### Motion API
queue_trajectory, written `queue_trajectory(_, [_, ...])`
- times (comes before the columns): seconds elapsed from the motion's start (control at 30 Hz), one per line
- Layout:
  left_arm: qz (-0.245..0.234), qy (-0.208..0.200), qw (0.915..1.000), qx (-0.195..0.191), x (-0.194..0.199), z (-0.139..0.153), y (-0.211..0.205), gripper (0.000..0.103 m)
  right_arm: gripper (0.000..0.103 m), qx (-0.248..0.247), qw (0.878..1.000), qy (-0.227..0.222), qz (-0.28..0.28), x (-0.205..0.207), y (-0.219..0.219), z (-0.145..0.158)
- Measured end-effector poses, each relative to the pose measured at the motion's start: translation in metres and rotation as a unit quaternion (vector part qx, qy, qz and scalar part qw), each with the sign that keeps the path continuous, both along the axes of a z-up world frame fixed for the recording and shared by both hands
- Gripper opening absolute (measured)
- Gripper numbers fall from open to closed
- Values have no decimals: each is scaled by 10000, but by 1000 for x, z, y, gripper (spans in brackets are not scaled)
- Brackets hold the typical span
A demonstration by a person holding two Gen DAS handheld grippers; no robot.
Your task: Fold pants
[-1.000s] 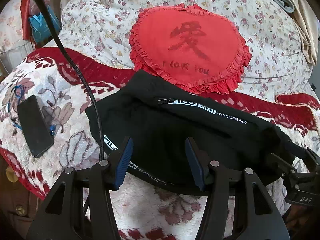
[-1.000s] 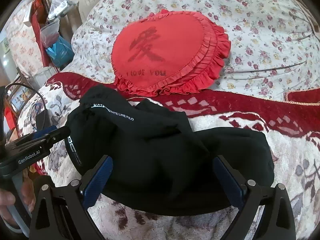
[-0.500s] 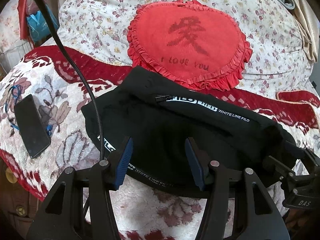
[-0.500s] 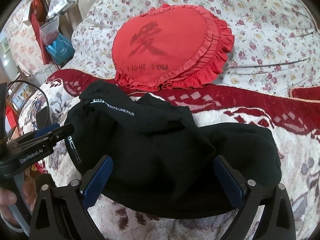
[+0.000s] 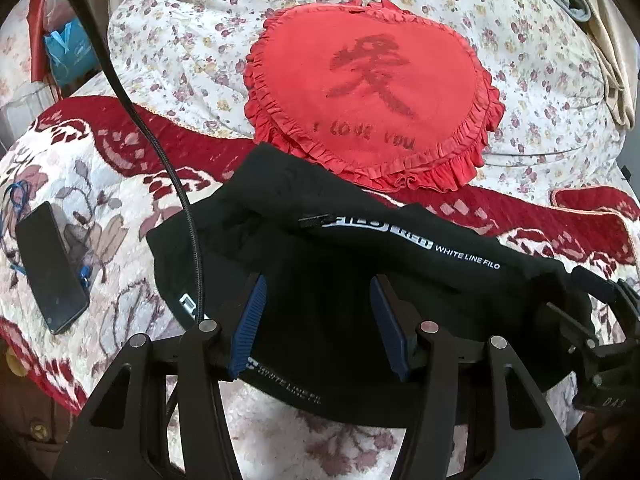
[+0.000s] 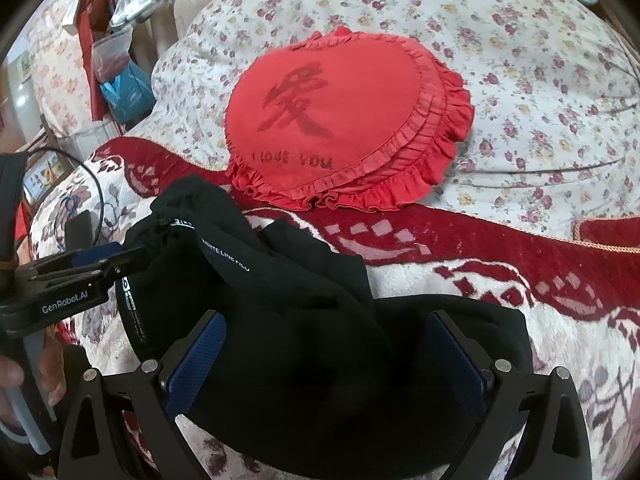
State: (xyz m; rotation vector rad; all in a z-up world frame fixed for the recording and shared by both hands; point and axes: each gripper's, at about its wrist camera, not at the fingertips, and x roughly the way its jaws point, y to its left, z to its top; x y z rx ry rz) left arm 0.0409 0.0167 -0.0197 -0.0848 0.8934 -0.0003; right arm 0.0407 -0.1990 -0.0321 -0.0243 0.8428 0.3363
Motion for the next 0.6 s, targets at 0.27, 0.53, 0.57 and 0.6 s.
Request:
queue_trajectory(0.27, [-42, 66, 10000, 37, 10, -4, -3, 54, 100, -72, 9998, 97, 159, 11, 7, -12])
queue_trajectory(0.53, [-71, 195, 9997, 104, 34, -20, -7, 54, 33, -59, 9984, 68, 563, 37, 11, -33])
queue_trajectory(0.57, [-84, 251, 9996, 111, 42, -24, -9, 54, 26, -71, 9985, 132, 523, 44, 11, -36])
queue_trajectory(0.6, [-94, 272, 9995, 121, 47, -26, -9, 54, 22, -58, 9984, 118, 545, 50, 10, -36])
